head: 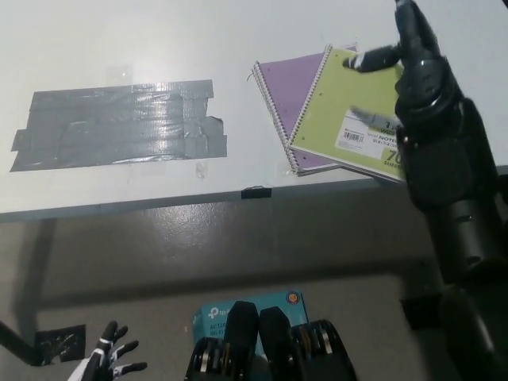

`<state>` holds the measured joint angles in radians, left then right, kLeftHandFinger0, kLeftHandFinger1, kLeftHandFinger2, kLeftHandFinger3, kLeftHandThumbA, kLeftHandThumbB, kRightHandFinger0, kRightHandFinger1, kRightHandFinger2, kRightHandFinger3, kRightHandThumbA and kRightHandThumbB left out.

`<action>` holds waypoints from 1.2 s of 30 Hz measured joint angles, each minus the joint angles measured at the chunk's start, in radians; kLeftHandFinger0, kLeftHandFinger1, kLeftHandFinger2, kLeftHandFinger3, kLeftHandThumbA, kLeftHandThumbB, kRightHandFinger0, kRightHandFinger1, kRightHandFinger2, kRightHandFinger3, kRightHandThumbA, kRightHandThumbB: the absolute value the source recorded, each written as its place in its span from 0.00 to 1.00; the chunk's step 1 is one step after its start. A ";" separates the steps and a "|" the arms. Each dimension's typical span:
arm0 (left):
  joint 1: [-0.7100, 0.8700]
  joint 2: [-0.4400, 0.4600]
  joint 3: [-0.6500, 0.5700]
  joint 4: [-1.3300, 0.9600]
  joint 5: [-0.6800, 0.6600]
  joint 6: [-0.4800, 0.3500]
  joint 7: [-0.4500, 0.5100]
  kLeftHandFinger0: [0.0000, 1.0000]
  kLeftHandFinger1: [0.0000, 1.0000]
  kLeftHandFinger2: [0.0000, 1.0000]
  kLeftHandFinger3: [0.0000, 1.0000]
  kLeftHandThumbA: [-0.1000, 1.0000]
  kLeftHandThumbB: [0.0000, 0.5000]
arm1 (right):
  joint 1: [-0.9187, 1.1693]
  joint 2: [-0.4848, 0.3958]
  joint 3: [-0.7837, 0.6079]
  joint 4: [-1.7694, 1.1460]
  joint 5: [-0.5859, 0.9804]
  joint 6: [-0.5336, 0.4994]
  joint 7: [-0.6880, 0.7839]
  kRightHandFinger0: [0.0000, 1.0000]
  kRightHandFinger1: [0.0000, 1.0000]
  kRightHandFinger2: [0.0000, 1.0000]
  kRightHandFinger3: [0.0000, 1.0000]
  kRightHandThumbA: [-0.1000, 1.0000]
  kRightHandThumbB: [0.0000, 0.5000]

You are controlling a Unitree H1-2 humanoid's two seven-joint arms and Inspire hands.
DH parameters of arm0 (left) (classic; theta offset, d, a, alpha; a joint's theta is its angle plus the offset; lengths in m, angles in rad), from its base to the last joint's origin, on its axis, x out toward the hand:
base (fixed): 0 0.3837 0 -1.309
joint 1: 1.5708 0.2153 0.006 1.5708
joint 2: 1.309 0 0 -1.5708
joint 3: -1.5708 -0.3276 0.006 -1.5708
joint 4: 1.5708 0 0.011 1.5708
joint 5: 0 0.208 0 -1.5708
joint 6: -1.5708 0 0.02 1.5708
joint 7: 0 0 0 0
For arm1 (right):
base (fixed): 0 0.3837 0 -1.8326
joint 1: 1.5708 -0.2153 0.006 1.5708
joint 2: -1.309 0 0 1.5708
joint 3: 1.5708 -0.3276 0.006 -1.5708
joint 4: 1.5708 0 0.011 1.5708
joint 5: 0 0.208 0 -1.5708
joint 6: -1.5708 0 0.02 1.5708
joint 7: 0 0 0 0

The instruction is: The robot uses its right hand to align two notebooks stacked together until they are fully overlapped

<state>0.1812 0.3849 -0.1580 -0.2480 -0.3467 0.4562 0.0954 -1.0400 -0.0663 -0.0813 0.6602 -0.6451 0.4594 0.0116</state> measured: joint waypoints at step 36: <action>0.001 -0.022 -0.005 0.000 0.039 0.000 -0.002 0.71 0.81 0.94 1.00 1.00 0.96 | 0.167 0.036 0.137 0.092 -0.069 0.001 -0.103 1.00 1.00 1.00 1.00 1.00 0.35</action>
<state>0.1822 0.3633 -0.1626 -0.2478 -0.3075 0.4562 0.0932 -0.8725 -0.0298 0.0560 0.7521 -0.7143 0.4599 -0.0915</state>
